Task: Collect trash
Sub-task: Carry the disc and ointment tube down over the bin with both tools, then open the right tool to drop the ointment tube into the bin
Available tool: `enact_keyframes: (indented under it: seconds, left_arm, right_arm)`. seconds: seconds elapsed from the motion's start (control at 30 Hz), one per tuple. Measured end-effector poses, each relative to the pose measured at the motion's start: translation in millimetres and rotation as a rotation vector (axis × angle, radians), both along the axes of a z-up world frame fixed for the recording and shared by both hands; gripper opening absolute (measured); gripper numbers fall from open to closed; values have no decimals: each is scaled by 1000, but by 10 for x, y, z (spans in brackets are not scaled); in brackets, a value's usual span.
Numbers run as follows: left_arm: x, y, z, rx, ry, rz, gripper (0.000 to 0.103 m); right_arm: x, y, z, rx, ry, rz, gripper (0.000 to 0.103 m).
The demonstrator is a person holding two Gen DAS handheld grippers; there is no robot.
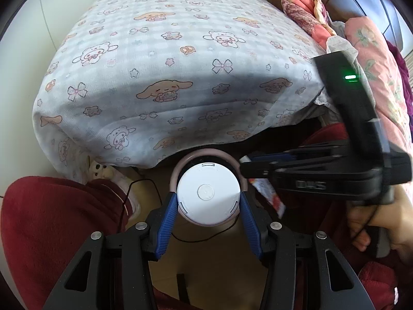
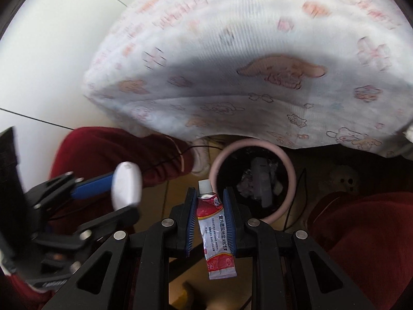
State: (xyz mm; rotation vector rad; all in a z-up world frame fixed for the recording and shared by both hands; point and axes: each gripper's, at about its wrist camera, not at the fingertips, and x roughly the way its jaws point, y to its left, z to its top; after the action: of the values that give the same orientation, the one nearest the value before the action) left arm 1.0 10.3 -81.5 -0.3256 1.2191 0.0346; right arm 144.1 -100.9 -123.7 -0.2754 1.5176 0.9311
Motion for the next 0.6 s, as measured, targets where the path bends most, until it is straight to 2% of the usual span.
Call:
enact_keyframes:
  seconds: [0.23,0.53,0.57,0.6]
  left_arm:
    - [-20,35,-18,-10,7,9,51]
    - [-4,17,-33,-14,11,12,51]
    - [-4,19,-33,-14,11,12,51]
    - [-5,22,-32,-10,12,14,51]
  right_arm:
    - [70,179,-408,-114,-7,30,20]
    - [100,219,-472,-119,-18,27,21]
    - [96,219,-470,-122,-21,30,25]
    - [94,220,-462,-130,-31,29,45]
